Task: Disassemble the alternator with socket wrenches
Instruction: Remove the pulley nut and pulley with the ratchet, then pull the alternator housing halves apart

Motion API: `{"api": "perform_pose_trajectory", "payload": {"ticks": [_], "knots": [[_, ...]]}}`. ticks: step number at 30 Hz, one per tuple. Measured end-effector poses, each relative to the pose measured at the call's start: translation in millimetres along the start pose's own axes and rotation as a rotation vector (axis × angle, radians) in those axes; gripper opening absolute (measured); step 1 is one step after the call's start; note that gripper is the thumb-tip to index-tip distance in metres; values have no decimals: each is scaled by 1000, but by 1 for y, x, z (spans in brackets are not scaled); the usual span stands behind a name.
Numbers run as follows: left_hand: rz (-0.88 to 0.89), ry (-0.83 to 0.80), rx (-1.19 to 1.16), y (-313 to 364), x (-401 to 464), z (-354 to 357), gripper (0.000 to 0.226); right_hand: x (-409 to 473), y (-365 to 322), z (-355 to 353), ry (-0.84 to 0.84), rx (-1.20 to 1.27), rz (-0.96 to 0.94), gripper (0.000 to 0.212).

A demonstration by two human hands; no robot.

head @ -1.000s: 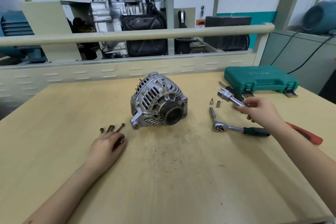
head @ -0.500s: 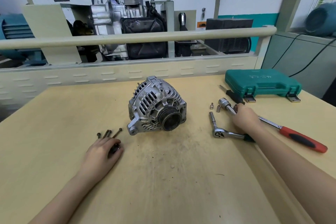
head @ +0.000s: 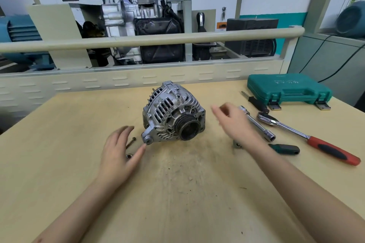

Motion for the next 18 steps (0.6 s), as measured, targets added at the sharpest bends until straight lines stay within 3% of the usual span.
{"api": "perform_pose_trajectory", "payload": {"ticks": [1, 3, 5, 9, 18], "knots": [[0, 0, -27, 7, 6, 1, 73, -10, -8, 22, -114, 109, 60, 49], [31, 12, -49, 22, 21, 3, 72, -29, -20, 56, -265, 57, 84, 66], [69, 46, -83, 37, 38, 4, 69, -34, -26, 66, -225, -54, 60, 73], [90, 36, -104, 60, 67, 13, 61, -32, -26, 68, -120, -53, 78, 62], [95, 35, -128, 63, 75, 26, 55, -56, -20, 50, -101, -155, -68, 50]]}}
Point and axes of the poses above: each hand's wrist, its own x-axis towards the middle knuckle, its own z-axis out of the palm, y = z × x, the point moved 7 cm from there along x, towards the middle knuckle, and after that the axes turned 13 degrees about x, right-handed, at the moved point
